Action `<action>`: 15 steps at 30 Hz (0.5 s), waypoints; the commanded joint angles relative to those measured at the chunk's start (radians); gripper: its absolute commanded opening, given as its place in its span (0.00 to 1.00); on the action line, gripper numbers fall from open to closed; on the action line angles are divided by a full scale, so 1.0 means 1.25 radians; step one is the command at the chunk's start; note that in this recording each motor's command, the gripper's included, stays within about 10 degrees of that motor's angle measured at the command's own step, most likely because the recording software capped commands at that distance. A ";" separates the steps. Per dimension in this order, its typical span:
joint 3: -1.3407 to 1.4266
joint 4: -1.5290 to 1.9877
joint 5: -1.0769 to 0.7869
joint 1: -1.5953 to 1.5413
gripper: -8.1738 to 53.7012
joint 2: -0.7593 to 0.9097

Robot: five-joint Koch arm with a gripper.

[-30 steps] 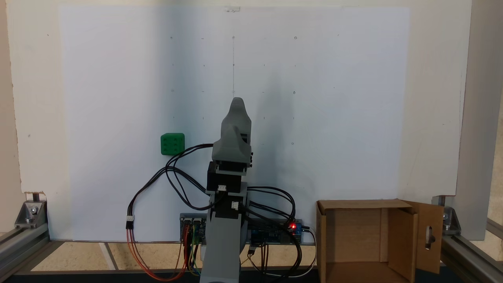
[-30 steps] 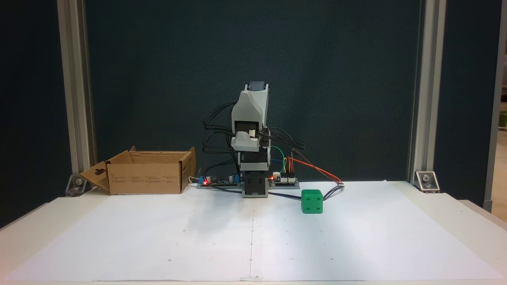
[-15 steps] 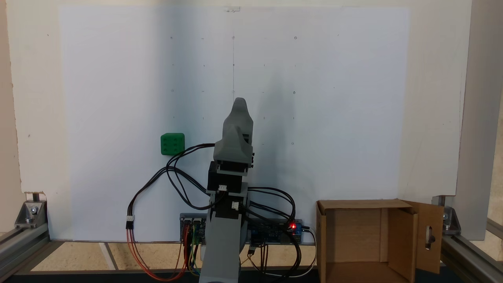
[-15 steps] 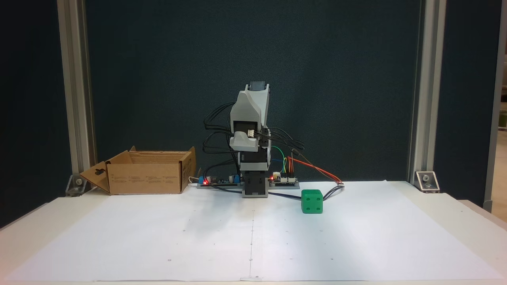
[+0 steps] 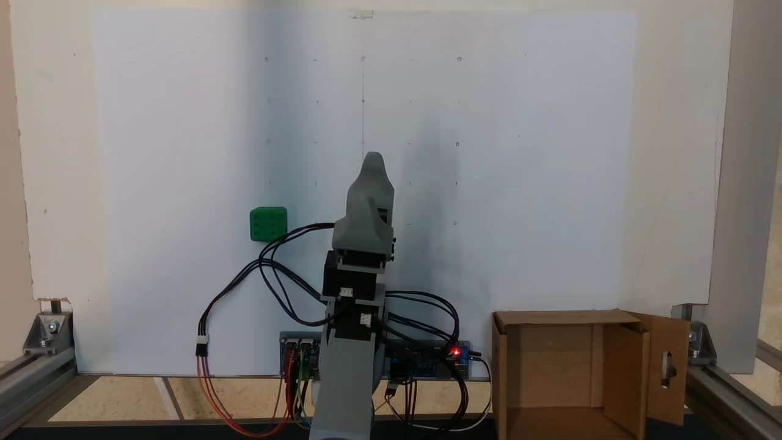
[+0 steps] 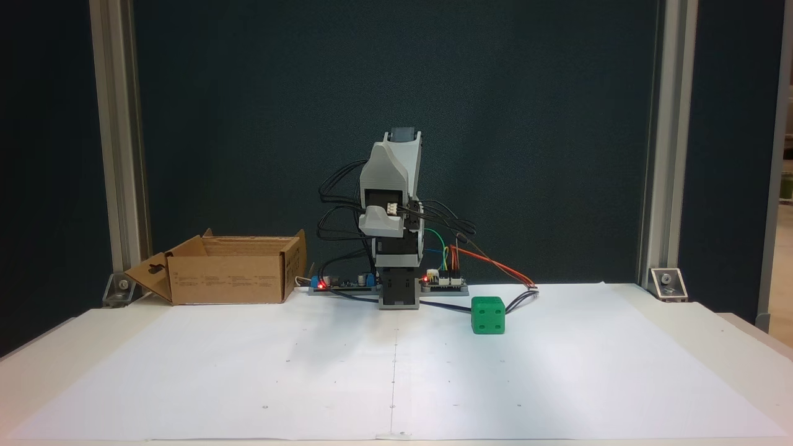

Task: Grasp a green dice and put it in the bin.

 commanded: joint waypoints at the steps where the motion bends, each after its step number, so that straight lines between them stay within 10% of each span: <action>1: 0.038 -0.017 -0.040 0.005 0.86 0.085; 15: 0.038 -0.012 -0.042 0.004 0.85 0.085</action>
